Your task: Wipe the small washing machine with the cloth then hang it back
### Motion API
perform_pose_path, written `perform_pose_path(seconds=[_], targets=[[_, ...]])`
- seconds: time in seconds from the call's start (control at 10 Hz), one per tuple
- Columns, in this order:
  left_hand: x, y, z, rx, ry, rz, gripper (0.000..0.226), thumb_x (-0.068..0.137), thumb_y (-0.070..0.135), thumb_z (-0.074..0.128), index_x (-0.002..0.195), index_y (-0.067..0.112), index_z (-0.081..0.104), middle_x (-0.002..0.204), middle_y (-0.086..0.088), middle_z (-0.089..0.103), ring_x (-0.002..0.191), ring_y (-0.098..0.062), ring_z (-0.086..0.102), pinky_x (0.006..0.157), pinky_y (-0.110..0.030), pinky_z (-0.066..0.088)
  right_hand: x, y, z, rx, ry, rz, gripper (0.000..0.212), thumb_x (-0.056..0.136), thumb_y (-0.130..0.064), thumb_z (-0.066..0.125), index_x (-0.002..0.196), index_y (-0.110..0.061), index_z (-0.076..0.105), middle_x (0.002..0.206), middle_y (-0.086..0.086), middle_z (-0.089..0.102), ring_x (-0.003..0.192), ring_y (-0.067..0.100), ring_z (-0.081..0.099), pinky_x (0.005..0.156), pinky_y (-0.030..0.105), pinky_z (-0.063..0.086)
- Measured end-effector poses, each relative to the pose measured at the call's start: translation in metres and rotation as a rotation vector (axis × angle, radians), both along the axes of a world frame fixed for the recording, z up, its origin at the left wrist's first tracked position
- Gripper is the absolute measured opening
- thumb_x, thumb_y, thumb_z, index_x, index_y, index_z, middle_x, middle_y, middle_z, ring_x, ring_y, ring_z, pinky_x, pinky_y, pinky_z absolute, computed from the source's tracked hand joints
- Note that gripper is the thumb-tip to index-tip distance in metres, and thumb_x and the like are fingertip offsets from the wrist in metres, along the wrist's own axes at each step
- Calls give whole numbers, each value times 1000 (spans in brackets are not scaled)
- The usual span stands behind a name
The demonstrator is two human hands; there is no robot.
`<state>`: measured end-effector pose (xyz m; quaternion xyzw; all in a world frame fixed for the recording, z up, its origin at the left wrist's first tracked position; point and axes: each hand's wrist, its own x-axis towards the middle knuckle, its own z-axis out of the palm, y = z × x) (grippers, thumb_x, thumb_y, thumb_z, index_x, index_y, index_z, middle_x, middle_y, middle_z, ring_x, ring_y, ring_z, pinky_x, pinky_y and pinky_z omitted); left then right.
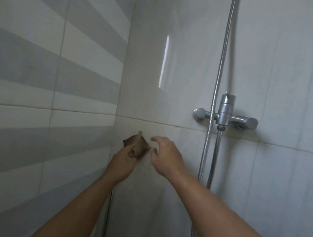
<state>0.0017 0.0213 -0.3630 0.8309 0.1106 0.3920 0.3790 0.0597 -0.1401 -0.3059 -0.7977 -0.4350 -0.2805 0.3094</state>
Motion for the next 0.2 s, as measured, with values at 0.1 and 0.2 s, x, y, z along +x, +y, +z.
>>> perform_pose_path(seconds=[0.1, 0.2], targets=[[-32, -30, -22, -34, 43, -68, 51, 96, 22, 55, 145, 31, 43, 147, 2, 47, 131, -16, 46, 104, -27, 37, -28, -64, 13, 301, 51, 90, 34, 94, -23, 65, 127, -24, 67, 125, -6, 68, 109, 12, 65, 94, 31, 52], [-79, -73, -59, -164, 54, -240, 47, 95, 17, 60, 138, 33, 50, 136, 4, 56, 126, -11, 50, 94, -18, 42, -71, -144, 34, 663, 50, 272, 23, 95, -16, 69, 117, -18, 71, 110, -4, 73, 96, 8, 69, 83, 20, 52]])
